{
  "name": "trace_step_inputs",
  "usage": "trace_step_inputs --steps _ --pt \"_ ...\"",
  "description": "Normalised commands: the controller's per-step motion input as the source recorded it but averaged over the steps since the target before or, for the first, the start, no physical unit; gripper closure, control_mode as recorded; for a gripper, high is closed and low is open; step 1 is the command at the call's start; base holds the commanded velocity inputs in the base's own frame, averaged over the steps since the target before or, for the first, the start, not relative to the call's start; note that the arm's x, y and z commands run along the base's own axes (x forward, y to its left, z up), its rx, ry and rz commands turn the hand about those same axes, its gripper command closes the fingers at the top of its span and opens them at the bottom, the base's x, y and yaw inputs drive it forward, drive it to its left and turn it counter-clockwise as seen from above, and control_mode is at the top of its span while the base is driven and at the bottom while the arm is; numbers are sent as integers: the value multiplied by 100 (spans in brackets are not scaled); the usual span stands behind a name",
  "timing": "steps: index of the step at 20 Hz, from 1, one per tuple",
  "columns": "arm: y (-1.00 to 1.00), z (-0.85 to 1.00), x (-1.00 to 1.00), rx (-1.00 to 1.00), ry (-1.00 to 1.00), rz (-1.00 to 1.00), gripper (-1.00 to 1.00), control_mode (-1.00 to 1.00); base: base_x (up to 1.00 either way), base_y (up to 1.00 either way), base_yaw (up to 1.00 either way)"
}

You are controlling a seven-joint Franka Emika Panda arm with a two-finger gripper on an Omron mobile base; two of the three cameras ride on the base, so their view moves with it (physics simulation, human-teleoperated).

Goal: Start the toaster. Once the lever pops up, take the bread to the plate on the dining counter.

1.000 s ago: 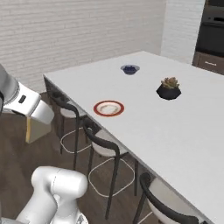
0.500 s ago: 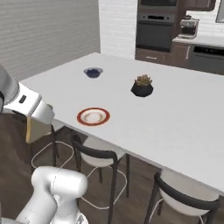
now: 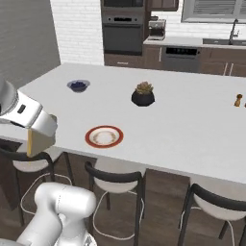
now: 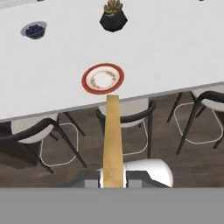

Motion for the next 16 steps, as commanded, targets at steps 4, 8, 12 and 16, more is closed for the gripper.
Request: trace_step_inputs --steps 4,8,12,16 --pt "0 0 0 0 0 0 100 100 72 18 -32" --pt "0 0 0 0 0 0 100 100 89 22 -21" --pt "4 0 28 2 0 -1 100 -100 40 13 -6" --pt "0 -16 61 7 -5 6 100 -100 0 0 0"
